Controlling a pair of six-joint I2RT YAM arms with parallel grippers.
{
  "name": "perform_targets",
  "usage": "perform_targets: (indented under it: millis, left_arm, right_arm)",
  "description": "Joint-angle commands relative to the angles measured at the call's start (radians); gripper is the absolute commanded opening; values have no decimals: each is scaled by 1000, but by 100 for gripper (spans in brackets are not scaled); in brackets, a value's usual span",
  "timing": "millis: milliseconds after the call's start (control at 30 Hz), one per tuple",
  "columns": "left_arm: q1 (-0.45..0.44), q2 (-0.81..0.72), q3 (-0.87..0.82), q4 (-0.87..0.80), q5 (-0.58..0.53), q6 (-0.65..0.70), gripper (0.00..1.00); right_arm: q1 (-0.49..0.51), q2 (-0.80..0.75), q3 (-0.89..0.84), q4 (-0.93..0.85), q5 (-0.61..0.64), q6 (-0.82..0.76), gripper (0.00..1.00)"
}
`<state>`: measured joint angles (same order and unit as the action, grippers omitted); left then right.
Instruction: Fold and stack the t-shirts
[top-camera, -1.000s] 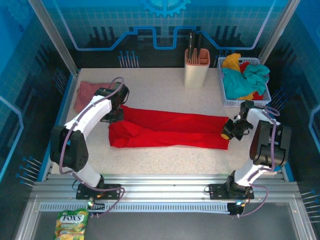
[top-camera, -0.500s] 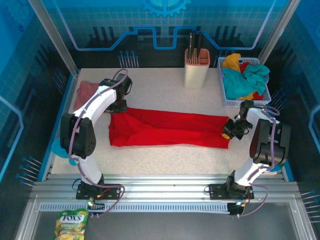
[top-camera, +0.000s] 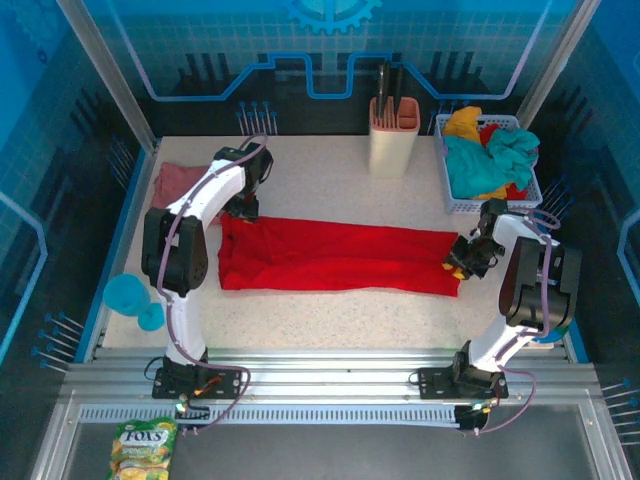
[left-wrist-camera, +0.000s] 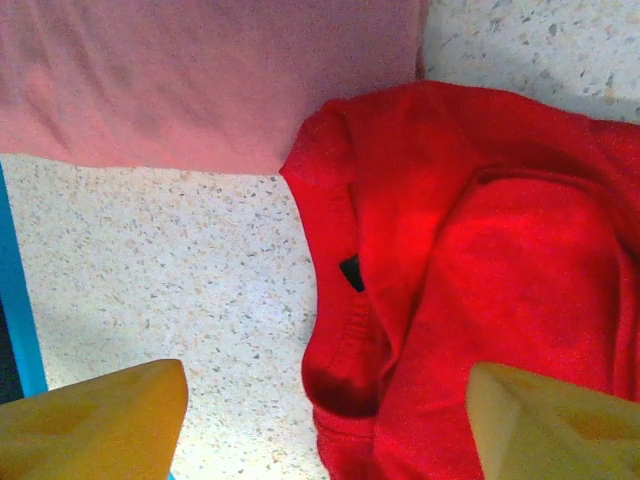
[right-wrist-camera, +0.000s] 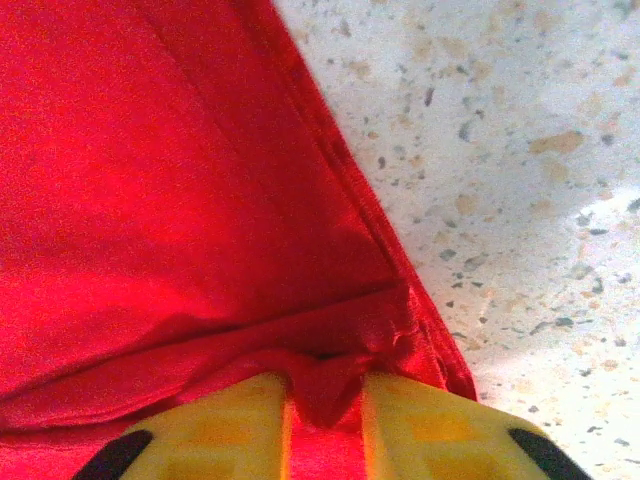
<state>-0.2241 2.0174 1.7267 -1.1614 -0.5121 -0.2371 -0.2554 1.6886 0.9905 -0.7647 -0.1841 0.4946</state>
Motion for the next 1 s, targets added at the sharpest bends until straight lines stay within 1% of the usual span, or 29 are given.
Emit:
perform_targets:
  millis: [0,67,100,167,200,267,367,433,467,500,533,667,733,767,933,967]
  left_arm:
    - [9,-67,-16,-53,1,-20,77]
    - [11,-142,-77,-49,60,-28,76]
    - [12,-187,-122,-40,99,-36,75]
    - [17,-276,-213,-26,177,-59,70]
    - [17,-316,-265,-22,213,-71,68]
    - [17,-370,-352,-31,254,-95,66]
    - [30,-435,-487,-15,303,-171,61]
    - [52,-477,-584,49,426,-209,59]
    - [54,-489,-616,74,457,-228,59]
    - [54,-504,-643,103,474,-255,59]
    - [54,-521,-676,140,486,-279,59]
    - [56,-576,-768,262,515,-344,61]
    - [61,-589,-798,307,520,-362,59]
    - [63,-594,-809,320,519,-367,56]
    - [65,-593,-841,354,483,-353,49]
    - [65,-590,-847,353,462,-346,49]
  right_arm:
    - [8,-51,23,-2,-20,-12,51]
    - [8,-92,25,-14,-39,-19,64]
    - [8,-117,27,-29,-35,-25,73]
    - [8,-176,23,-55,-16,-35,96]
    - [8,-205,15,-68,-14,-39,100]
    - [8,-255,3,-110,4,-37,100]
    - [2,-321,-65,-139,36,-4,100]
    - [-4,-352,-141,-131,30,32,95]
    - [-4,-364,-166,-124,33,42,95]
    - [-5,-375,-190,-120,44,57,92]
    - [-6,-387,-219,-104,53,75,87]
    - [-9,-405,-282,-53,52,119,80]
    - [-13,-400,-309,-12,42,133,77]
    - [-13,-392,-322,18,26,139,74]
    - [-14,-327,-320,80,-11,153,56]
    - [-13,-322,-323,90,-7,154,51]
